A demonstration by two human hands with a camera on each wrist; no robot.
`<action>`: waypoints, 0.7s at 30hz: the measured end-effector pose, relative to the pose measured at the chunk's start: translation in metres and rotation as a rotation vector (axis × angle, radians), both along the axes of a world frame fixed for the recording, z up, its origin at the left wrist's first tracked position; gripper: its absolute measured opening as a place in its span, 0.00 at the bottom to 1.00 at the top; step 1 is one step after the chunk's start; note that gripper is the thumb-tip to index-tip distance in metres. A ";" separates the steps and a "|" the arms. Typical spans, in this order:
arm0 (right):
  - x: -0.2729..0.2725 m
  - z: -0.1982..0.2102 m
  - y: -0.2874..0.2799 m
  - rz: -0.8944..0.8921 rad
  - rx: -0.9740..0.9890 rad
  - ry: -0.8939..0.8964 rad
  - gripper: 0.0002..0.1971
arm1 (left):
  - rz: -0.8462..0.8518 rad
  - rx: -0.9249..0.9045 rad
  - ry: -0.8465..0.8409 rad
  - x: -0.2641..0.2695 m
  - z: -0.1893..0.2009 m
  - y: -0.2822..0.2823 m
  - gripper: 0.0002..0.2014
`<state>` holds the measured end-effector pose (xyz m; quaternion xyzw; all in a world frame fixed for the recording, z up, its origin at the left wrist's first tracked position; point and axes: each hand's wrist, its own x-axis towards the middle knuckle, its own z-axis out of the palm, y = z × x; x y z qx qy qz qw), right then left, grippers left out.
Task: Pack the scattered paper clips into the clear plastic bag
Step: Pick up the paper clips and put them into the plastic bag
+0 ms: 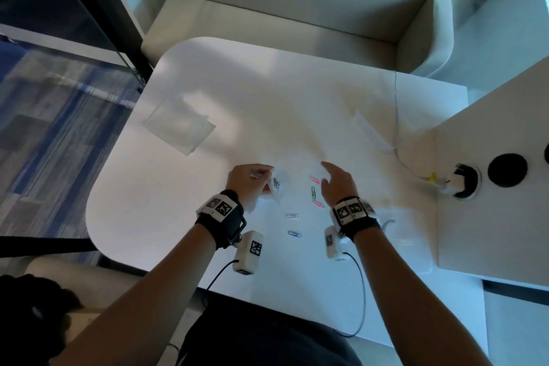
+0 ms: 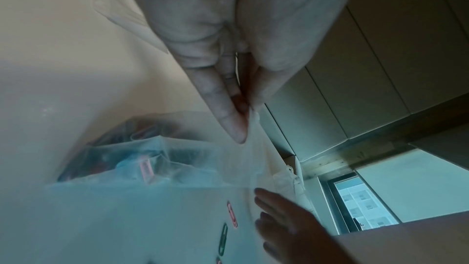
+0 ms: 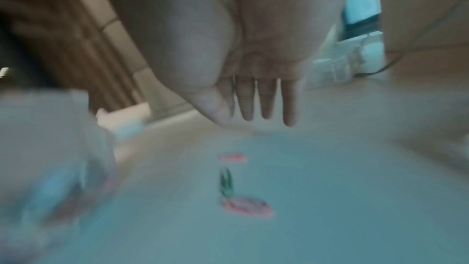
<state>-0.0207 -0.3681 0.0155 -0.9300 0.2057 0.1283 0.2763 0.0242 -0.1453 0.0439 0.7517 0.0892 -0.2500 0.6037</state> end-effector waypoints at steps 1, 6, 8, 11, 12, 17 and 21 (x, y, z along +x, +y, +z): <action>-0.005 -0.012 0.001 0.151 -0.072 0.066 0.28 | 0.000 0.000 -0.005 0.000 0.000 0.001 0.10; -0.050 -0.039 0.016 0.499 -0.254 0.100 0.40 | -0.008 0.020 -0.024 0.003 -0.002 0.008 0.09; -0.069 -0.039 0.019 0.561 -0.278 0.106 0.41 | -0.016 0.023 -0.024 0.004 -0.003 0.008 0.09; -0.085 -0.039 0.021 0.542 -0.320 0.078 0.38 | -0.029 0.017 -0.031 0.002 -0.005 0.006 0.09; -0.087 -0.040 0.023 0.542 -0.362 0.058 0.35 | -0.026 0.021 -0.026 0.002 -0.006 0.006 0.09; -0.079 -0.036 0.022 0.592 -0.458 0.062 0.22 | 0.010 0.004 -0.019 -0.003 -0.003 0.005 0.09; -0.063 -0.013 0.028 0.553 -0.374 0.172 0.10 | 0.017 0.001 -0.026 -0.006 -0.001 0.008 0.09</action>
